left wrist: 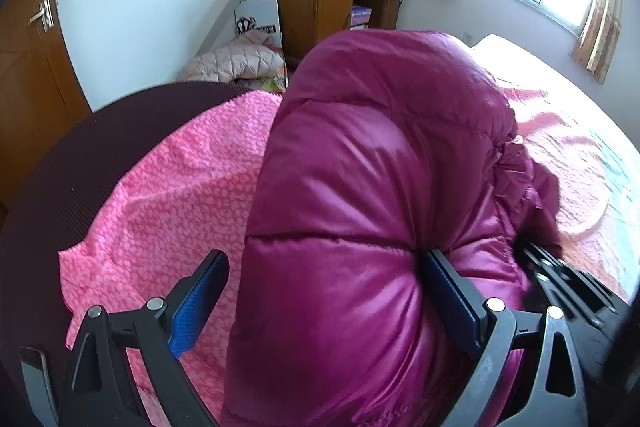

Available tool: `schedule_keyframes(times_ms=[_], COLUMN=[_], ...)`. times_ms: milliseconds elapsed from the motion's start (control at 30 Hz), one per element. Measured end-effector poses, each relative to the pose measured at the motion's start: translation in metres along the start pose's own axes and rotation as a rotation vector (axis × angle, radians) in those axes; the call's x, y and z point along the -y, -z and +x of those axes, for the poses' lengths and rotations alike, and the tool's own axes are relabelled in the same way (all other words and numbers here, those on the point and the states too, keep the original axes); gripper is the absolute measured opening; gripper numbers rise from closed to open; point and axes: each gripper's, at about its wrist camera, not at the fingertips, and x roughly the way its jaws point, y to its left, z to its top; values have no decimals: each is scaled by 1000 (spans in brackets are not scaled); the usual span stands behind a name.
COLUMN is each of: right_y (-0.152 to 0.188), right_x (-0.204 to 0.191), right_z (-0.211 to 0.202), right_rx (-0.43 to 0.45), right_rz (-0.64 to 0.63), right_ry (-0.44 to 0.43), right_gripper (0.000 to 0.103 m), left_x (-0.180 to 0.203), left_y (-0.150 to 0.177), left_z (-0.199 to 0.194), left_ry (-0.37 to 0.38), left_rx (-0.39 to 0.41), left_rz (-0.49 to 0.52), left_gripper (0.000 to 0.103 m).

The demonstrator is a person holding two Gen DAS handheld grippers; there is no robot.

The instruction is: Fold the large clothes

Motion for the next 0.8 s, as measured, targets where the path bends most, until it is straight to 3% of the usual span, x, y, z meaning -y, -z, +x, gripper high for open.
schedule_keyframes(times_ms=[133,233,333,467,600,800], right_y=[2,7,7,8,13,12], right_x=[-2,2,6,9,11,14], right_z=[1,-1,1,0,-3,-2], right_rx=[17,36,46,58,62,61], right_rz=[-32,-17,0,14,28,40], right_ry=[14,-6,-27,-45,-62,-79], right_gripper=[0,0,0,0,0,0], left_x=[7,17,26,38,45,43], left_y=[-6,-18,-41,-67,-66,-59], left_z=[-19,-47,-66,-40,17,38], left_ry=[-5,-53,-20,16,-65,-89], left_rx=[26,143,227,186,43,33], left_rz=[76,175,209,234,267,263], left_gripper=[97,97,97,97,97,98])
